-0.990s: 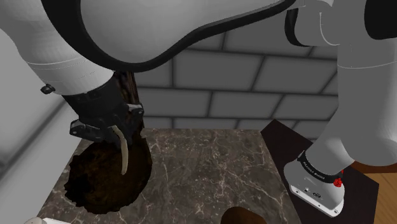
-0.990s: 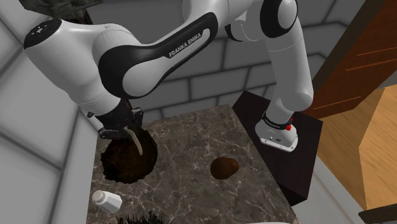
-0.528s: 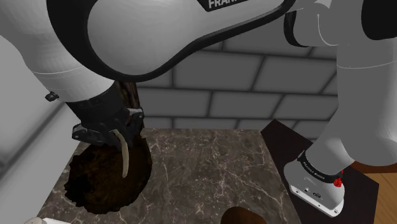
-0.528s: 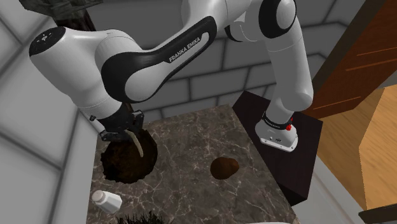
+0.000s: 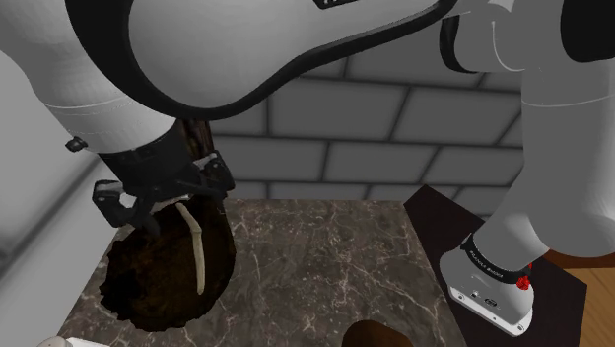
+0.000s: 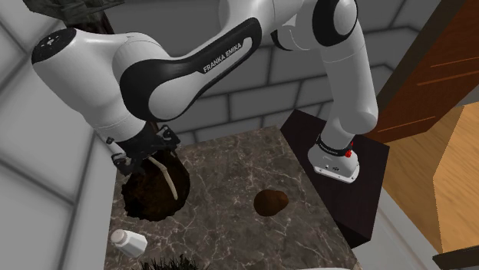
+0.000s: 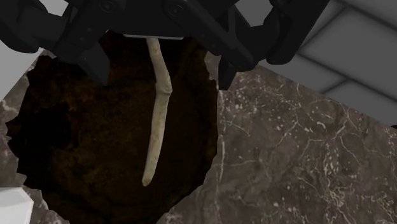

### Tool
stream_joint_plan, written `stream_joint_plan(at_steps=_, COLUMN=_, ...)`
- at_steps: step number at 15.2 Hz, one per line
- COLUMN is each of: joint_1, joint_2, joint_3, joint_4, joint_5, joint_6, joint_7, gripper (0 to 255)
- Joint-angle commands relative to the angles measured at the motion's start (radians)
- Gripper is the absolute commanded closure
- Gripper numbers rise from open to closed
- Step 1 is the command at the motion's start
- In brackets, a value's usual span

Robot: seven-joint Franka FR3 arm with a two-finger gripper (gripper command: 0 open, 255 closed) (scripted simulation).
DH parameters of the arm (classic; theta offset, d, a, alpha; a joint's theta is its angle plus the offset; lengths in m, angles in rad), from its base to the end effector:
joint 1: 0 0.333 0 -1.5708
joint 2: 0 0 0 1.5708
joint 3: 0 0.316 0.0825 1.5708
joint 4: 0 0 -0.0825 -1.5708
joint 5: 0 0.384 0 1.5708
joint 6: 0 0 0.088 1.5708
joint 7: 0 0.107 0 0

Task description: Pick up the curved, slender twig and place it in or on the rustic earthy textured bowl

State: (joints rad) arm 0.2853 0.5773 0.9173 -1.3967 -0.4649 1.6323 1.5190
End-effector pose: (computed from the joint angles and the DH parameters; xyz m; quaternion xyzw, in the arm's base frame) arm 0.3888 0.5445 0.4566 0.9859 -0.1557 -0.0084 0.0601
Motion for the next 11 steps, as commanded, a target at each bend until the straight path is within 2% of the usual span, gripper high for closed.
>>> stream_joint_plan(at_steps=1, joint_1=0.024, joint_2=0.004, joint_3=-0.001, joint_4=0.065, joint_5=0.001, joint_6=-0.056, joint_7=-0.006, gripper=0)
stream_joint_plan(at_steps=3, joint_1=0.057, joint_2=0.015, joint_3=-0.005, joint_4=0.149, joint_5=-0.003, joint_6=-0.122, joint_7=-0.014, gripper=0)
stream_joint_plan(at_steps=11, joint_1=0.057, joint_2=0.015, joint_3=-0.005, joint_4=0.149, joint_5=-0.003, joint_6=-0.122, joint_7=-0.014, gripper=0)
